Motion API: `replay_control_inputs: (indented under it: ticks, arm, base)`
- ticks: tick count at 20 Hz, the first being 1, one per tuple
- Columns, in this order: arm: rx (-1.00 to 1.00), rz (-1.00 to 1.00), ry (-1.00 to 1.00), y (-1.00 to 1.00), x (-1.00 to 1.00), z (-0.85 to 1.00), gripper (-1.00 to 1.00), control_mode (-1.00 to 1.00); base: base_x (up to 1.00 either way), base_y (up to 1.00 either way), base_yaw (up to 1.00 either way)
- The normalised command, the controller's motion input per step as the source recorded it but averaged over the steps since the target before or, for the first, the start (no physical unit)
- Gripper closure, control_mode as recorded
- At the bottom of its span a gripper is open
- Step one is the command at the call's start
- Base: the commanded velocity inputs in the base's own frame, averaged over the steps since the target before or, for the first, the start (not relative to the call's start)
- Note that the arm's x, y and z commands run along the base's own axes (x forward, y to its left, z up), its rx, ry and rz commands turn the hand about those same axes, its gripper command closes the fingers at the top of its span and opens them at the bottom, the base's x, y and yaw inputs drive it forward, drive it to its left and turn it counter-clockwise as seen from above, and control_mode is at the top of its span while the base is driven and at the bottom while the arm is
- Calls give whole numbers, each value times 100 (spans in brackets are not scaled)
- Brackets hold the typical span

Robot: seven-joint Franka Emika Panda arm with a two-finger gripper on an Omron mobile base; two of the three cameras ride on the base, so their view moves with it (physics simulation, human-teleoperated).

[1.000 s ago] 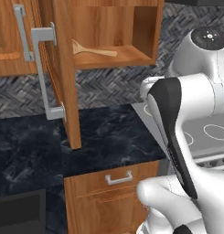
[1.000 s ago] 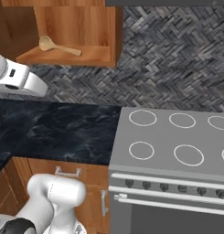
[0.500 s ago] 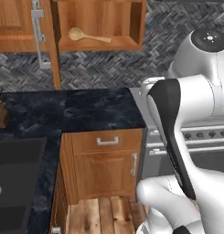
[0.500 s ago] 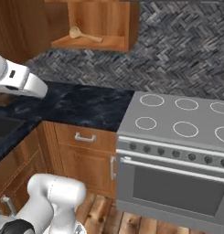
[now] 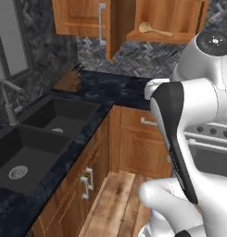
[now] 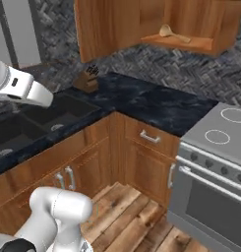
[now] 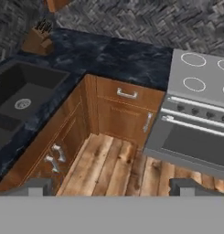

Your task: Organize the utensils by type. Pick up the wooden spoons from the counter and place them in the open cabinet. Then pick up the metallic utensils from the counter and place them in the open drawer.

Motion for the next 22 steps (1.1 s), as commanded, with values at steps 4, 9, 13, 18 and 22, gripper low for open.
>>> replay_control_inputs:
  ticks: [4, 9, 13, 18, 22]
  arm:
    - [0, 0, 0, 0, 0, 0, -100, 100]
    - [0, 0, 0, 0, 0, 0, -100, 100]
    - [0, 0, 0, 0, 0, 0, -100, 100]
    - [0, 0, 0, 0, 0, 0, -100, 100]
    - [0, 0, 0, 0, 0, 0, -100, 100]
  base:
    - [-4, 0, 100]
    - [-7, 1, 100]
    - [-23, 11, 100]
    - [-28, 36, 98]
    - [4, 86, 53]
